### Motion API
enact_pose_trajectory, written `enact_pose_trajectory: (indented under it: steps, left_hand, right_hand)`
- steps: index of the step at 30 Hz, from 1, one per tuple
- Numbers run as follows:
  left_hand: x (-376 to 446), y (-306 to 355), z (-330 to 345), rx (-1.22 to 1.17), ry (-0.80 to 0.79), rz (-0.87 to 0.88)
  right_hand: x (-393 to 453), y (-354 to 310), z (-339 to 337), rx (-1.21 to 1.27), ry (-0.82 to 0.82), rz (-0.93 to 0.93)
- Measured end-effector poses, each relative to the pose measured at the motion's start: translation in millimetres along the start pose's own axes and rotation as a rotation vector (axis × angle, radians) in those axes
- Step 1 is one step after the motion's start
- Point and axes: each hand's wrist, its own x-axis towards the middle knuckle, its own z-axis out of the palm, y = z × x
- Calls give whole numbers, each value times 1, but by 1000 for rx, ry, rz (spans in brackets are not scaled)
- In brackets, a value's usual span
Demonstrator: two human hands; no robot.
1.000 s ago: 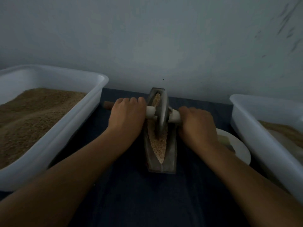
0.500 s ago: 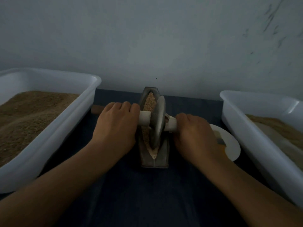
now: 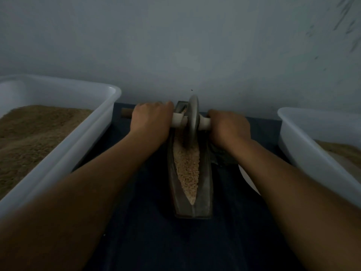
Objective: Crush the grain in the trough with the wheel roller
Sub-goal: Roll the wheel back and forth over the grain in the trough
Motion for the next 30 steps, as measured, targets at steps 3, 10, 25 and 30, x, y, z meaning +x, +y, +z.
enact_pose_trajectory:
  steps: [3, 10, 25, 30]
  left_hand:
    - [-3, 1, 3, 6, 0, -50]
    - [-36, 8, -4, 3, 38, -76]
    - [-107, 17, -49, 34, 140, 88]
    - [-97, 11, -35, 14, 70, 37]
  right_hand:
    - [0, -2, 0, -19, 20, 2]
    - [-30, -4, -12, -24, 69, -63]
    - [-114, -4, -40, 101, 150, -151]
    - [-94, -8, -30, 59, 190, -120]
